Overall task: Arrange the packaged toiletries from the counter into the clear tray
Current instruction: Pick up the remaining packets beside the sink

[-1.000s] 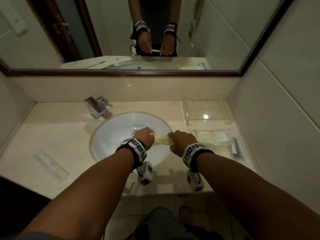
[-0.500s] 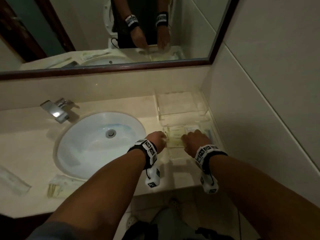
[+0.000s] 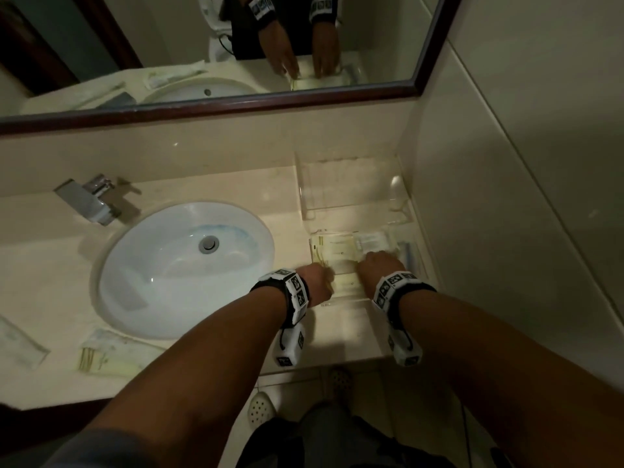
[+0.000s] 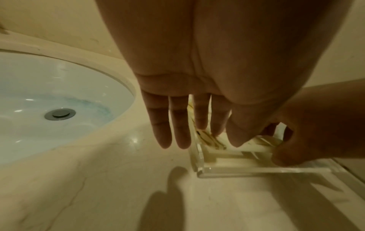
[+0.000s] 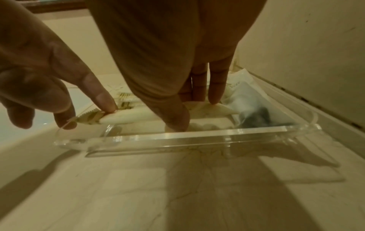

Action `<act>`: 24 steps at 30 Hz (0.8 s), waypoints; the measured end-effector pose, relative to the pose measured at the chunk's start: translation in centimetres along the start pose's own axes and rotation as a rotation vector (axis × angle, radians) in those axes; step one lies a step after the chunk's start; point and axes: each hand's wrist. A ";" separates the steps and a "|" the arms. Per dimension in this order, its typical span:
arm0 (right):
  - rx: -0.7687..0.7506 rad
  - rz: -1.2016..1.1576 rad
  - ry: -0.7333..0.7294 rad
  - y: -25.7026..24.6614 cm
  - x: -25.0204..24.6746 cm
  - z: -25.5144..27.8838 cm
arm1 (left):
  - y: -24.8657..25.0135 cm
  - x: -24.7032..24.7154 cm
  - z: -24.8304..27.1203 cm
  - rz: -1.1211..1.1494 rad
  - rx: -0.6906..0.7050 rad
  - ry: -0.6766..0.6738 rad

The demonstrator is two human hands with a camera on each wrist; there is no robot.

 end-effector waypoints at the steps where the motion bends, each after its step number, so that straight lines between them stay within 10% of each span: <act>1: -0.014 -0.001 -0.003 -0.1 0.1 -0.1 | 0.1 0.1 -0.1 -0.012 -0.001 -0.012; 24: 0.043 -0.258 -0.044 0.8 2.0 1.3 | 1.5 2.9 -1.1 -0.277 0.042 -0.100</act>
Point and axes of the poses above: each hand's wrist, its own z-axis away from the middle knuckle, its own x-axis out of the palm, y = z × x, and after that the axes turned 13 degrees about y, right-handed
